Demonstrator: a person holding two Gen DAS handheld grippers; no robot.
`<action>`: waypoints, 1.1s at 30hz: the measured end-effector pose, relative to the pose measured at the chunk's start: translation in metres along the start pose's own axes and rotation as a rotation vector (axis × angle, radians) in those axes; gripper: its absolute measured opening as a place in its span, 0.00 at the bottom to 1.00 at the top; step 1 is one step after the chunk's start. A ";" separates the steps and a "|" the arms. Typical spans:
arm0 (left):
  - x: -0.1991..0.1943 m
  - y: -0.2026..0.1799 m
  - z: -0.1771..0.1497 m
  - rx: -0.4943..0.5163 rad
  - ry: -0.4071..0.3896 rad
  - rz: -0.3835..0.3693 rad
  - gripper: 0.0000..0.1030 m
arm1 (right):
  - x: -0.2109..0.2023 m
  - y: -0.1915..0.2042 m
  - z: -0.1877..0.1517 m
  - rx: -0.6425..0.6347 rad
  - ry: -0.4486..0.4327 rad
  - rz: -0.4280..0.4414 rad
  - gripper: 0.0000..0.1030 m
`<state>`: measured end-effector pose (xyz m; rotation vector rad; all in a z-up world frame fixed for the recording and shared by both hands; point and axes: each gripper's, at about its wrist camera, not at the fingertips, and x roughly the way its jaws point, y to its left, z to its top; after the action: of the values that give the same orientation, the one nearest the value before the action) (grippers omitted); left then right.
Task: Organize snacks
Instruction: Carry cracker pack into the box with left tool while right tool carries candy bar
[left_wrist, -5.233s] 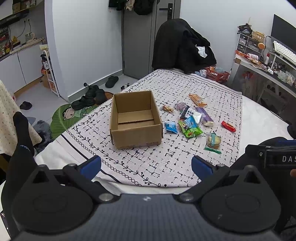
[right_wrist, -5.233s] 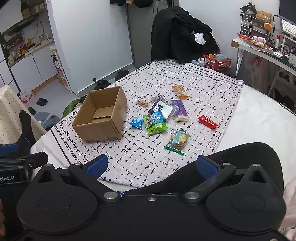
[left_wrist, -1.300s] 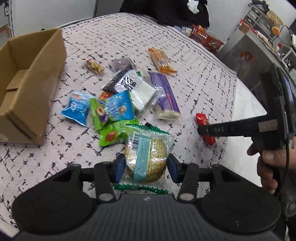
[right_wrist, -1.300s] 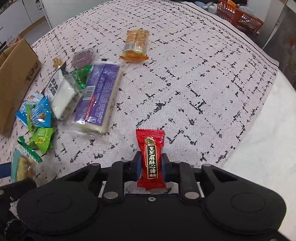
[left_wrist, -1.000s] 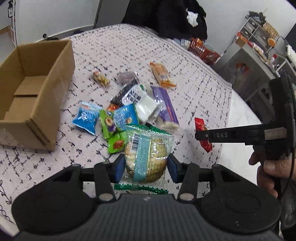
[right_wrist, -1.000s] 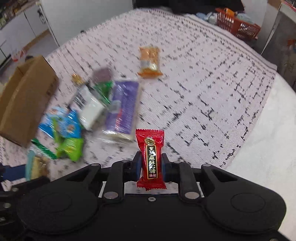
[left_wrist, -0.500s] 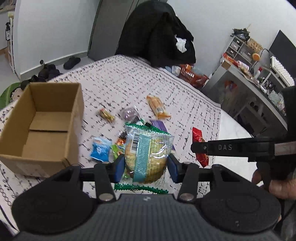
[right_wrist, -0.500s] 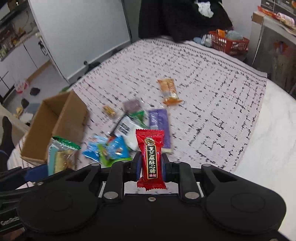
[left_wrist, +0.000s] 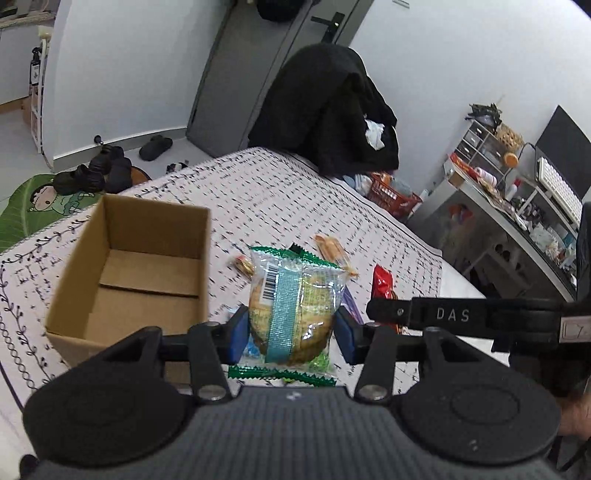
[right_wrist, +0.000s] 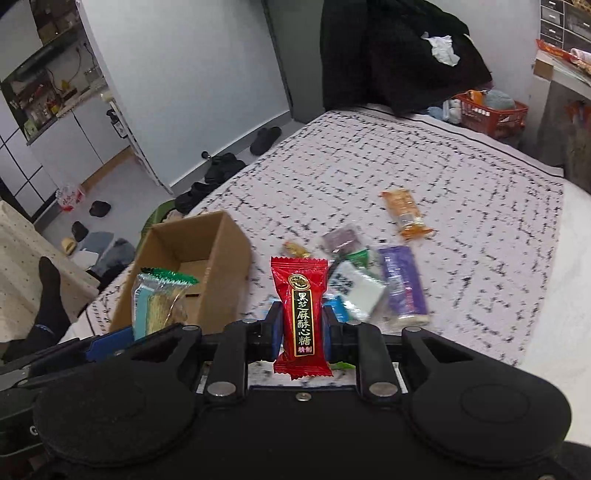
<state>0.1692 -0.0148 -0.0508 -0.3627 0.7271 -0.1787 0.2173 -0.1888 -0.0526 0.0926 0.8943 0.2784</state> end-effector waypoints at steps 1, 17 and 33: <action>-0.001 0.004 0.001 -0.003 -0.003 0.001 0.46 | 0.001 0.006 0.000 0.003 0.000 0.008 0.20; 0.007 0.080 0.010 -0.100 -0.001 0.081 0.46 | 0.033 0.078 0.009 0.006 -0.009 0.108 0.20; 0.026 0.128 0.009 -0.215 0.022 0.158 0.47 | 0.074 0.103 0.013 0.032 0.045 0.130 0.20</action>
<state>0.1986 0.0981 -0.1101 -0.5066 0.7955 0.0455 0.2502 -0.0687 -0.0803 0.1751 0.9395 0.3885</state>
